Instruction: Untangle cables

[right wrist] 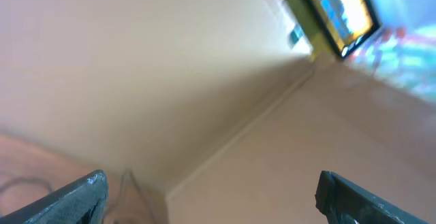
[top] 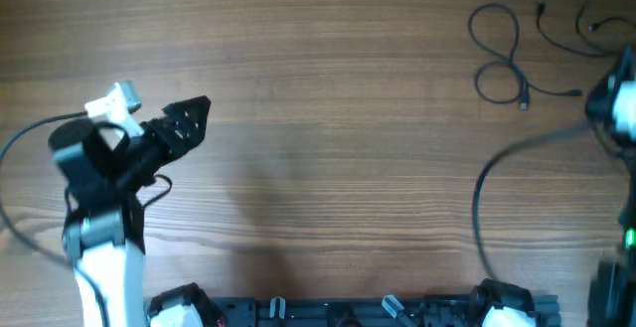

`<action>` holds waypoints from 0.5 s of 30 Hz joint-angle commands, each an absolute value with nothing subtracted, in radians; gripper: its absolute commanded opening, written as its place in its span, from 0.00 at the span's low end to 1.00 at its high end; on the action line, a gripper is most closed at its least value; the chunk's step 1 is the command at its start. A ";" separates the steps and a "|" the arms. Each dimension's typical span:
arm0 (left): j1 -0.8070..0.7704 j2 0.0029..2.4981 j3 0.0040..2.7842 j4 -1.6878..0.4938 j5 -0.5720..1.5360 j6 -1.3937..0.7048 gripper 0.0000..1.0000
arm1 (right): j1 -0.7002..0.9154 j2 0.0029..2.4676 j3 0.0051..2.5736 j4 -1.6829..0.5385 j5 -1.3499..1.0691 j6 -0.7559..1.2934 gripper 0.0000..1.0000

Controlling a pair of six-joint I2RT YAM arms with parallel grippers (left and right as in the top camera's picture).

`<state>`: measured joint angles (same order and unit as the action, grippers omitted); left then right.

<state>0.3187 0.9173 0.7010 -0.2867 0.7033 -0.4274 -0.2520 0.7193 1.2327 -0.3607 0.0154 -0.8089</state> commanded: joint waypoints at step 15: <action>0.309 0.528 0.719 -0.457 0.474 -0.374 1.00 | -0.207 0.247 1.088 -0.490 -0.255 -0.966 1.00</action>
